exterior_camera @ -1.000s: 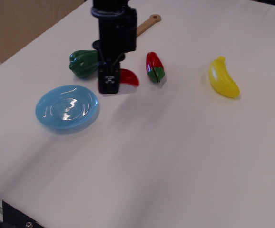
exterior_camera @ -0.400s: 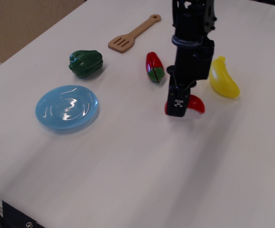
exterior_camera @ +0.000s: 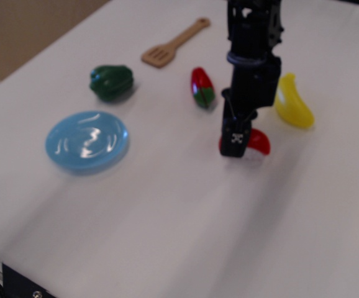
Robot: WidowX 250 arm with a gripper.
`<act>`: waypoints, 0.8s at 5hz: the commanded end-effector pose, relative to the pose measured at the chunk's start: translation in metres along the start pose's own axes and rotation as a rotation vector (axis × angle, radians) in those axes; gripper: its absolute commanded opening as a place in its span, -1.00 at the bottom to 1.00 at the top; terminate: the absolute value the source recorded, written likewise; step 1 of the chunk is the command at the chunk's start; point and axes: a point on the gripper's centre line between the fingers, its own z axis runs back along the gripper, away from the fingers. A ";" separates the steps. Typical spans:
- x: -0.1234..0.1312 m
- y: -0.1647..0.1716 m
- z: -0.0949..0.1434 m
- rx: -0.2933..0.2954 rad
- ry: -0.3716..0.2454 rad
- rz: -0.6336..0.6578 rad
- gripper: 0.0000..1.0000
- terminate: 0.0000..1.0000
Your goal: Take sushi off plate
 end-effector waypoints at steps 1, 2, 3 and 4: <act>-0.015 -0.003 0.066 0.096 -0.086 0.055 1.00 -1.00; -0.028 -0.011 0.090 0.126 -0.117 0.106 1.00 -1.00; -0.028 -0.011 0.090 0.126 -0.117 0.106 1.00 -1.00; -0.028 -0.011 0.090 0.126 -0.117 0.106 1.00 1.00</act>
